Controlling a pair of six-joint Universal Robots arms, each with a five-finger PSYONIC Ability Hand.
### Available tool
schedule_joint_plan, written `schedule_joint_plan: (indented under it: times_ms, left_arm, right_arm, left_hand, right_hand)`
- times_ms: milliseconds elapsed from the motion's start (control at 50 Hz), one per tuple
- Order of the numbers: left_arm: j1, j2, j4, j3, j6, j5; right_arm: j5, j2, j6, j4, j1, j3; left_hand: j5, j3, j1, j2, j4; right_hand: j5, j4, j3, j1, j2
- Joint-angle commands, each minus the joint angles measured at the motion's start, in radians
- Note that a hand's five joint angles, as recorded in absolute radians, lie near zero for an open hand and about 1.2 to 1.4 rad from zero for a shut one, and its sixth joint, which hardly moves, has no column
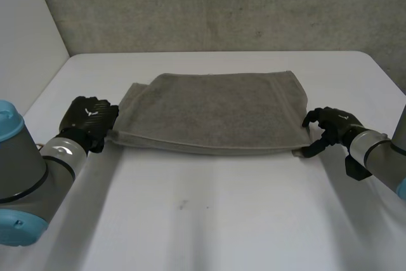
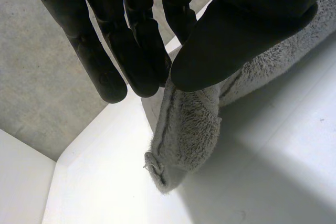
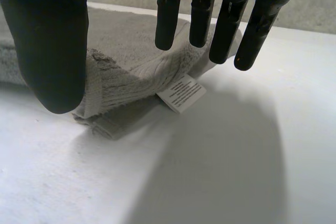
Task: Fold the towel.
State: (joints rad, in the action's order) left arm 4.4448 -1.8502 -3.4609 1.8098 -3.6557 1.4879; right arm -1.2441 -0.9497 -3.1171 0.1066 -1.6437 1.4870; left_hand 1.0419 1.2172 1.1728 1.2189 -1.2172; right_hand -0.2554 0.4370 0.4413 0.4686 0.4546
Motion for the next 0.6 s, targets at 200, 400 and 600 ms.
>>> schedule_joint_plan:
  times_ms: [200,400,600]
  left_arm:
    - [0.013,0.013,-0.003,-0.015,0.003,0.003]
    - [0.018,0.019,-0.001,-0.009,0.005,0.008]
    - [-0.019,0.009,0.029,0.020,0.089,0.005]
  right_arm:
    - [-0.012,0.026,-0.229,0.073,-0.024,0.013]
    - [-0.205,0.014,-0.210,0.221,-0.059,0.018]
    - [-0.172,-0.176,0.310,0.300,-0.113,0.093]
  left_hand:
    - [0.180,0.179,0.223,0.177,-0.179]
    - [0.180,0.179,0.223,0.177,-0.179]
    - [0.180,0.179,0.223,0.177,-0.179]
  right_hand:
    - [-0.063,0.056,0.052,0.024,0.038]
    - [-0.966,0.959,0.955,0.928,0.942]
    - [-0.966,0.959,0.955,0.928,0.942]
